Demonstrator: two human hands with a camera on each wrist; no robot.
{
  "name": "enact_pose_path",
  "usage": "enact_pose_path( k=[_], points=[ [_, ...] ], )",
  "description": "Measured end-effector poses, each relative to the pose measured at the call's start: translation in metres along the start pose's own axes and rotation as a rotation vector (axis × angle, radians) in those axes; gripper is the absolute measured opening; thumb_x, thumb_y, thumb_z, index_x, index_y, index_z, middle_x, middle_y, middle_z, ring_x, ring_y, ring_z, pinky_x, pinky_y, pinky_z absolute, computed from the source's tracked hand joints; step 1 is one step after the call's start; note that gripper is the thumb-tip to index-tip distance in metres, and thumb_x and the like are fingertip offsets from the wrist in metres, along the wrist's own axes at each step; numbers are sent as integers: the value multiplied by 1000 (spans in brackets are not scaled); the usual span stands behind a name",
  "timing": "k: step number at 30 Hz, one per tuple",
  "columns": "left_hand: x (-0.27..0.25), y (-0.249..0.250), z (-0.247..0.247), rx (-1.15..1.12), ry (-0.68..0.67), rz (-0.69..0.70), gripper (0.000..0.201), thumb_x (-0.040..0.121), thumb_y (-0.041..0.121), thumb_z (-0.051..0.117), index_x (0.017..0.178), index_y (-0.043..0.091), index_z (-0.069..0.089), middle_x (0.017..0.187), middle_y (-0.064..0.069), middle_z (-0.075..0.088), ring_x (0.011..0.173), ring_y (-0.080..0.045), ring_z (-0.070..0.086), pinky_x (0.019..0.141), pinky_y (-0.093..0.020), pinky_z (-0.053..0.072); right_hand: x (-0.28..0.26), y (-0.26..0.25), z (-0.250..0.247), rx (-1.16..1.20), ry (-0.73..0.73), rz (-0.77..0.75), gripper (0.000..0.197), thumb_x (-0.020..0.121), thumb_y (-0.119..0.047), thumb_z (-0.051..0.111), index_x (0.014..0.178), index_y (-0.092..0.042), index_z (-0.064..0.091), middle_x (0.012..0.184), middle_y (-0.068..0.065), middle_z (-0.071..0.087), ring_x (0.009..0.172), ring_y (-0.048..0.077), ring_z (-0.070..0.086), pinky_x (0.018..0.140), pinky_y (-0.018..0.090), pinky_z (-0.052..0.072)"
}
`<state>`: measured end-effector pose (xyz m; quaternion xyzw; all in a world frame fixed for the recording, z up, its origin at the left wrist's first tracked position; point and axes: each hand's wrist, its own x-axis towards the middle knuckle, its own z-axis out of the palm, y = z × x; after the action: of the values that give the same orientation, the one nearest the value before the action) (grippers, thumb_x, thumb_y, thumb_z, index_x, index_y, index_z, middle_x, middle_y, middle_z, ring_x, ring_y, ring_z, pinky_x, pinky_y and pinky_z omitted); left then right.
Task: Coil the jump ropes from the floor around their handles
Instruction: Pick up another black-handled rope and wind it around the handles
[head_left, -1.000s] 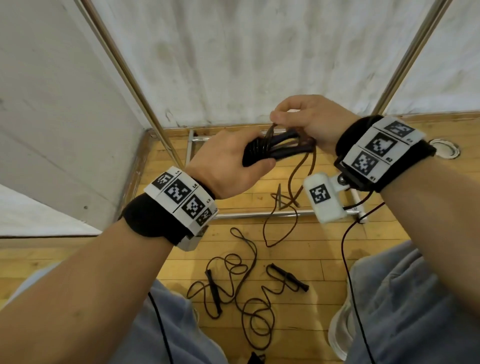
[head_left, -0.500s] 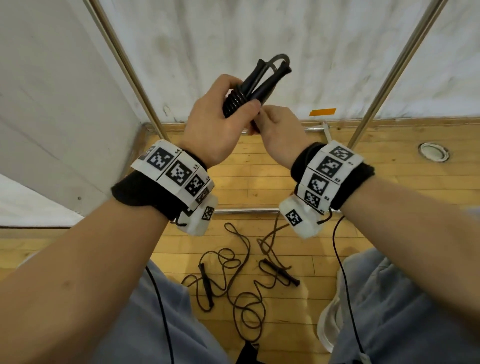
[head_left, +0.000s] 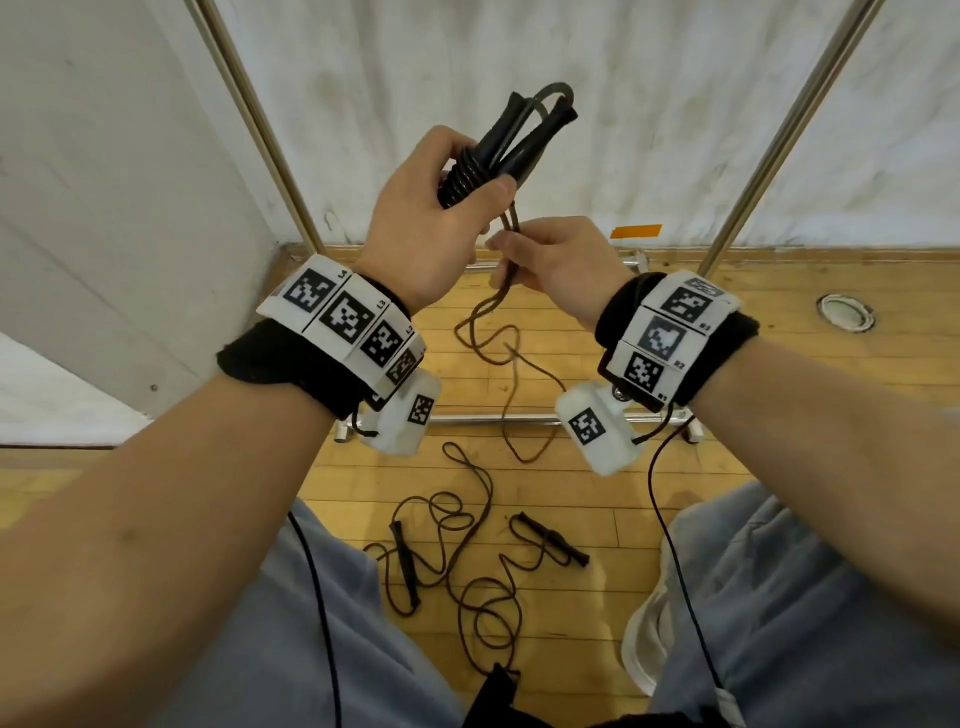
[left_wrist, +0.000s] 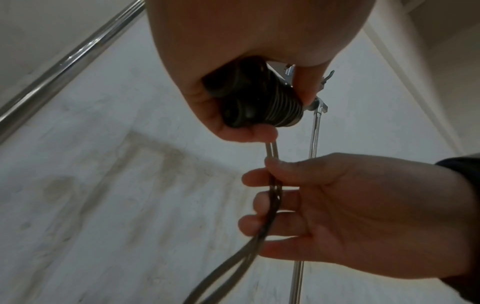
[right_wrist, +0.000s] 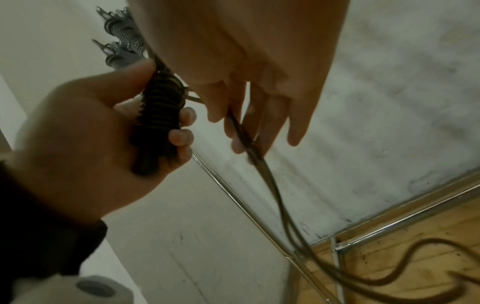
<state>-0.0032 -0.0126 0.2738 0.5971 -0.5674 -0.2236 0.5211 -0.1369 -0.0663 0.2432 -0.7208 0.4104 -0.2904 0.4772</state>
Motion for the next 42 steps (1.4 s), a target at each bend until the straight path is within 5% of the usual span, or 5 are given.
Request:
enact_pose_path(
  k=[6,15,22,39,42],
  points=[
    [8,-18,-12,255,60,-21,29,89,38,57,111,22,47,87,4,62,75,-20,63,72,-42,55,3,-16,-5,-207,96,-109,37,100,-29,39,70,-20,59,56,-10,44,51,4,41,56,21,34],
    [13,-46,-18,599,-54,3,39,91,39,58,123,21,45,95,8,54,80,-18,55,68,-29,39,-2,-16,-2,-438,32,-151,53,98,-38,40,52,-15,28,49,-4,24,43,11,23,43,18,24],
    [19,-56,-15,847,-160,-139,38,86,45,61,114,24,48,89,4,54,76,-21,55,57,-29,39,1,-12,-2,-578,-176,-172,34,96,-25,43,89,1,64,64,0,49,51,10,40,47,18,31],
    [-3,-30,22,831,-361,106,29,81,63,57,87,36,48,63,16,49,57,2,46,47,-22,30,21,-9,-35,-480,113,-67,52,84,-45,60,76,6,65,56,6,40,52,18,38,50,26,33],
    [-7,-28,19,769,-348,153,30,82,60,54,94,32,53,64,14,53,58,-1,49,47,-22,31,22,-12,-43,-303,43,45,42,80,-48,67,54,-14,67,50,-2,41,47,11,39,44,14,34]
  ],
)
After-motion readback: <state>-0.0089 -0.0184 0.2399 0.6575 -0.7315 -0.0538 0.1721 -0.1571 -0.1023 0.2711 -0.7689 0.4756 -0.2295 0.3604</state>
